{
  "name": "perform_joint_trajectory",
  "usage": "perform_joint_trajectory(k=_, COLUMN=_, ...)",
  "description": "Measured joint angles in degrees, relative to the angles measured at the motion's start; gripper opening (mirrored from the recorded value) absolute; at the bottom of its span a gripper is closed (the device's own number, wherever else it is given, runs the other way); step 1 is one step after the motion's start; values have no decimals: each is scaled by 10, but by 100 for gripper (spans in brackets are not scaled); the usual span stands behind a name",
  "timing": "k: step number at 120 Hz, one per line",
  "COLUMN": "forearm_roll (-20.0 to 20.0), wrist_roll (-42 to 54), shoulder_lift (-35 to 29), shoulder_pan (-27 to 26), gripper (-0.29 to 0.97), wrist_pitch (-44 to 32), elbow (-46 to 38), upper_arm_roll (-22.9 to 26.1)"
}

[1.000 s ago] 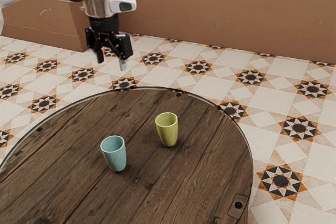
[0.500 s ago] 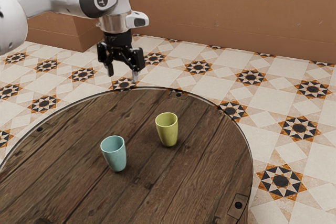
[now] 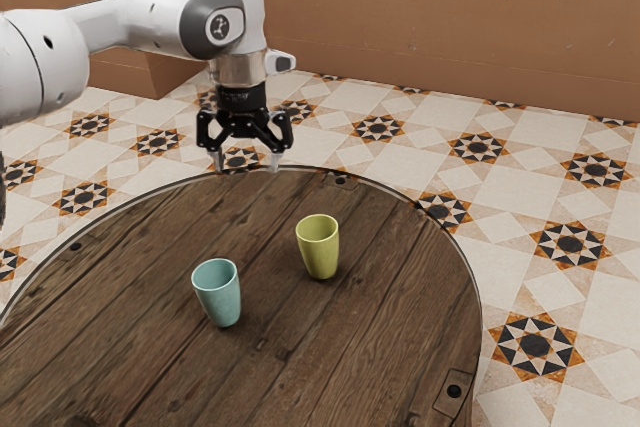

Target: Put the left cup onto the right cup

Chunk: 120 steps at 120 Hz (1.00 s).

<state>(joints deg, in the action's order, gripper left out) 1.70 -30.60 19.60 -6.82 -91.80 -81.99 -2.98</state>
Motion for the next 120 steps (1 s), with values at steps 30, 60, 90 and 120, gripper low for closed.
perform_joint_trajectory(k=30, forearm_roll=0, wrist_roll=-73, shoulder_lift=27, shoulder_pan=-2, gripper=68, wrist_pitch=-15, elbow=4, upper_arm_roll=2)
perform_joint_trajectory(k=60, forearm_roll=8, wrist_roll=-144, shoulder_lift=18, shoulder_pan=0, gripper=68, wrist_pitch=-50, elbow=-29, upper_arm_roll=-1)
perform_joint_trajectory(k=90, forearm_roll=9, wrist_roll=-193, shoulder_lift=-26, shoulder_pan=8, gripper=68, wrist_pitch=-119, elbow=-122, upper_arm_roll=-3)
perform_joint_trajectory(k=120, forearm_roll=7, wrist_roll=-221, shoulder_lift=-63, shoulder_pan=12, gripper=68, wrist_pitch=-160, elbow=-188, upper_arm_roll=-11)
